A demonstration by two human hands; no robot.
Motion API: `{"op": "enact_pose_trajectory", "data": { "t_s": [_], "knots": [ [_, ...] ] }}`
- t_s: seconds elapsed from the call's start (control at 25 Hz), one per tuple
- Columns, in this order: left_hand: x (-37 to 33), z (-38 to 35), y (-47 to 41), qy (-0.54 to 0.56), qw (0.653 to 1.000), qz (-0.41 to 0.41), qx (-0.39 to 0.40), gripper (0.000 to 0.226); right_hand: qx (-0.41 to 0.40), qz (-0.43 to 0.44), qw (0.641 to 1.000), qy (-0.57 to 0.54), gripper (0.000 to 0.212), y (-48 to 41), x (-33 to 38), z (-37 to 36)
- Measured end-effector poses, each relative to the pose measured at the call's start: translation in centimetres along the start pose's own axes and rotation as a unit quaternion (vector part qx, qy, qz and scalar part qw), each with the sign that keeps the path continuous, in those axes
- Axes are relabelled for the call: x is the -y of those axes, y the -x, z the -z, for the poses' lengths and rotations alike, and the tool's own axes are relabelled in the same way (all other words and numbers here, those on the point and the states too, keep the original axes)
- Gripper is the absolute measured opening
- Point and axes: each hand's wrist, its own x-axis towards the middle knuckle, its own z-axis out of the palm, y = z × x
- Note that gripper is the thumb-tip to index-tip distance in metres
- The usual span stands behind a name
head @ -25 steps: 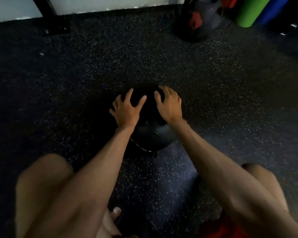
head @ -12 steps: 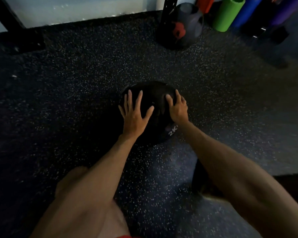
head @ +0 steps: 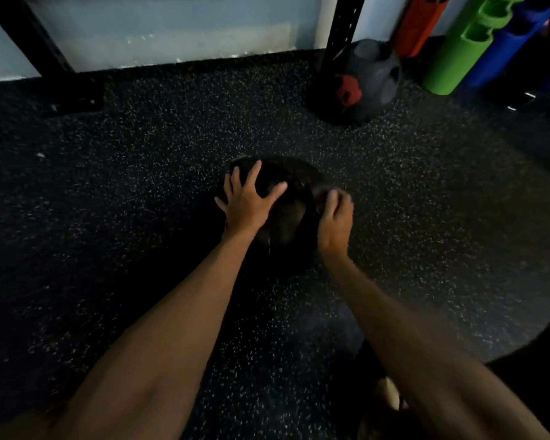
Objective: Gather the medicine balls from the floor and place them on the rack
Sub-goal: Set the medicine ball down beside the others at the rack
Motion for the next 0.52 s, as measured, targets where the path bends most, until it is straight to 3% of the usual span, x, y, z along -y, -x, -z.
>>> {"op": "enact_pose_trajectory", "data": {
  "t_s": [0.08, 0.2, 0.28, 0.44, 0.52],
  "knots": [
    [-1.8, 0.6, -3.1, 0.024, 0.997, 0.072, -0.017, 0.071, 0.061, 0.097, 0.989, 0.089, 0.068, 2.1, -1.8, -1.3],
    [-1.8, -0.3, -5.4, 0.020, 0.995, 0.045, -0.092, 0.064, 0.074, 0.128, 0.977, 0.154, 0.078, -1.8, -2.1, -3.3],
    [-0.1, -1.6, -4.4, 0.044, 0.993, 0.000, -0.111, 0.069, 0.078, 0.080, 0.981, 0.157, 0.075, -6.6, -1.1, -4.4],
    [-1.1, -5.6, -3.1, 0.018, 0.998, -0.026, -0.061, 0.096, 0.133, -0.098, 0.980, 0.106, 0.075, -20.0, 0.5, -5.2],
    [-4.3, -6.4, -6.0, 0.003, 0.998, 0.000, -0.059, 0.095, 0.147, -0.113, 0.980, 0.072, 0.073, -23.8, 0.4, -4.8]
  ]
}}
